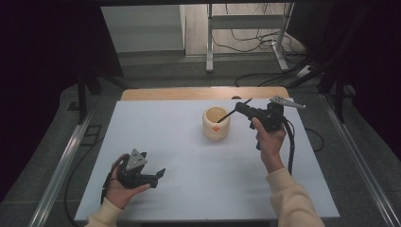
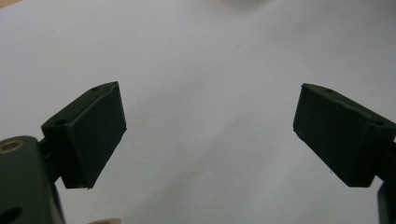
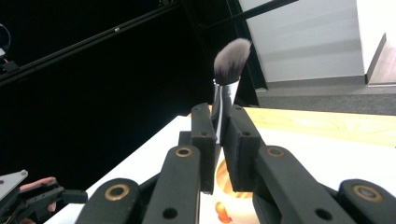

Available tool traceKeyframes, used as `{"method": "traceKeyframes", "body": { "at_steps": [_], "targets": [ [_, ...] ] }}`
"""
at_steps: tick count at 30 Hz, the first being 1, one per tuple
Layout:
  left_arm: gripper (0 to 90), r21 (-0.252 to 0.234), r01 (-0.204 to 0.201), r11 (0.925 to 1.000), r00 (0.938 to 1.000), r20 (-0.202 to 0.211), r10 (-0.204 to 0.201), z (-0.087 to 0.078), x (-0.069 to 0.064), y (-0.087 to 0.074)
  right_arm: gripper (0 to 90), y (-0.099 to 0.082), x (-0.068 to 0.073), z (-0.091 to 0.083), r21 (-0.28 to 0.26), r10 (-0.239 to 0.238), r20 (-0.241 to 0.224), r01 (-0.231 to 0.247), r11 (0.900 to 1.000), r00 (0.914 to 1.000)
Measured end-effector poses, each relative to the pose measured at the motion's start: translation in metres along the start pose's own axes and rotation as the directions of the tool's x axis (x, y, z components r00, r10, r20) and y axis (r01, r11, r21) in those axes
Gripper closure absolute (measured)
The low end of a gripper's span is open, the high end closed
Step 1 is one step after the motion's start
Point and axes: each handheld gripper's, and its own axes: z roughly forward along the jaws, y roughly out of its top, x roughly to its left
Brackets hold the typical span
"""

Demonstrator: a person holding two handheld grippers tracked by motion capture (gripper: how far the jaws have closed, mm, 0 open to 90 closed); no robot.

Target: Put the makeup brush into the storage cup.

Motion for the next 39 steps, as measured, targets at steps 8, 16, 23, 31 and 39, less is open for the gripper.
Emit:
{"method": "traceKeyframes", "body": {
  "at_steps": [8, 16, 23, 31, 39],
  "targets": [
    [9.6, 0.001, -0.001, 1.0000, 1.0000, 0.001, 0.001, 0.000, 0.000, 0.000, 82.9, 0.011, -0.003, 0.004, 0.008, -0.008, 0.029, 0.008, 0.9999, 0.9996],
    [9.7, 0.000, 0.000, 1.0000, 1.0000, 0.005, 0.000, 0.000, -0.001, 0.001, 82.8, 0.021, -0.006, 0.011, 0.019, -0.010, 0.049, 0.009, 0.9998, 0.9988],
    [9.7, 0.002, 0.000, 1.0000, 1.0000, 0.008, 0.000, 0.001, -0.001, 0.000, 82.8, 0.026, -0.008, 0.020, 0.036, -0.006, 0.066, 0.004, 0.9993, 0.9978],
    [9.7, 0.002, 0.002, 1.0000, 0.9999, 0.012, -0.002, 0.001, -0.001, 0.000, 82.8, 0.026, -0.011, 0.034, 0.070, -0.013, 0.087, 0.006, 0.9976, 0.9961],
    [9.7, 0.003, 0.003, 1.0000, 0.9999, 0.013, -0.003, 0.002, -0.001, 0.000, 82.8, 0.018, -0.017, 0.045, 0.104, -0.020, 0.115, 0.009, 0.9946, 0.9932]
  ]
}}
